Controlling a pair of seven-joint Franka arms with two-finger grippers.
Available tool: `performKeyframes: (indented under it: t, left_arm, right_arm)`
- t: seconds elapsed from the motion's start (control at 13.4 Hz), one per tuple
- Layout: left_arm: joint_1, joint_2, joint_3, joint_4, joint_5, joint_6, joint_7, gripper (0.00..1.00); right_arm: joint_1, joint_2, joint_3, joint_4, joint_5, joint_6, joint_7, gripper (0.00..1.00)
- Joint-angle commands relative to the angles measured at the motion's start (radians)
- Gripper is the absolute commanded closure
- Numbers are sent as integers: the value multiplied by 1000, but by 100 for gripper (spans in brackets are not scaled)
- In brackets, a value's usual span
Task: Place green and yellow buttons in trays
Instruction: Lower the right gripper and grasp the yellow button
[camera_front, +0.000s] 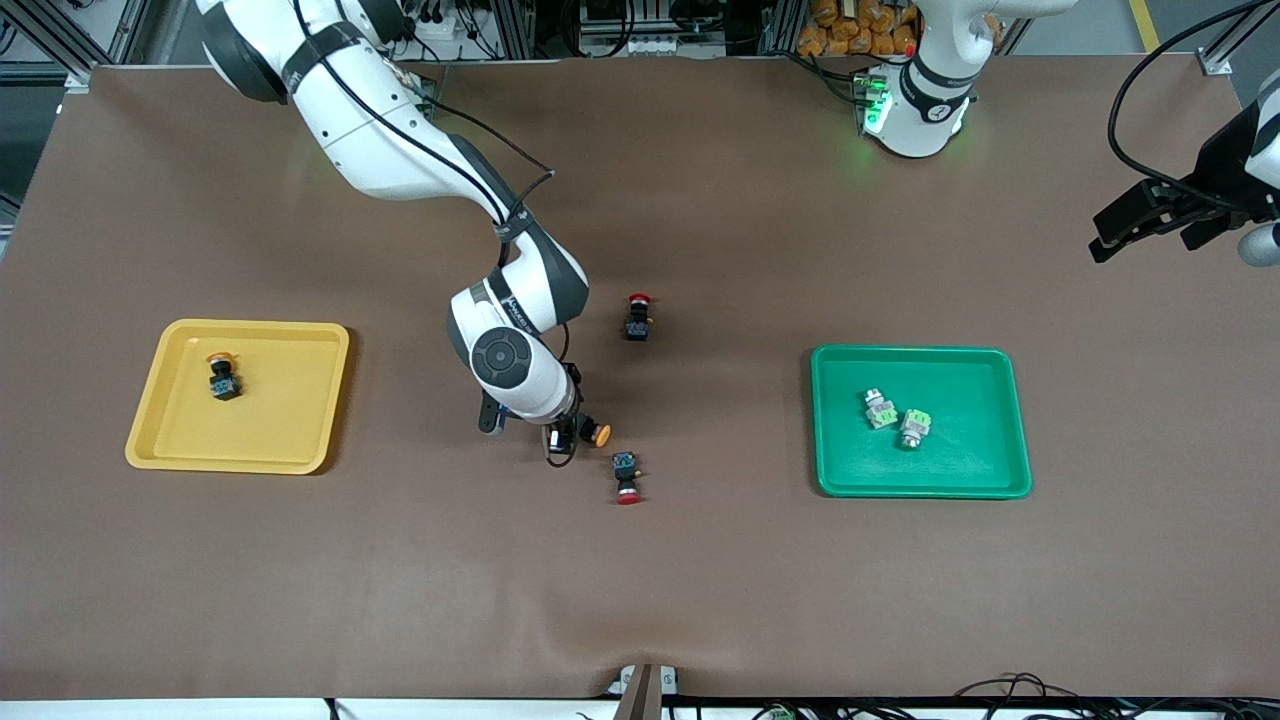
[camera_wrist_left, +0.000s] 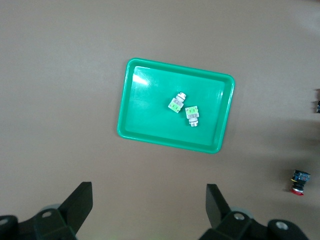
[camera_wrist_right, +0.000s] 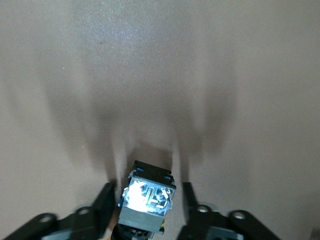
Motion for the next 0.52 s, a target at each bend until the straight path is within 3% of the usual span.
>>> performKeyframes:
  t: [0.0, 0.15, 0.3, 0.45]
  left_arm:
    - [1, -16, -1, -7, -7, -15, 17, 0]
    - [1, -16, -1, -7, -7, -15, 17, 0]
    - [1, -15, -1, -7, -5, -15, 17, 0]
    - [1, -15, -1, -8, -5, -15, 17, 0]
  right_arm:
    - [-11, 8, 4, 24, 15, -2, 3, 59]
    - [-8, 8, 5, 24, 13, -2, 3, 73]
    - [1, -1, 5, 29, 6, -11, 3, 100]
    - [0, -7, 5, 53, 6, -16, -9, 100]
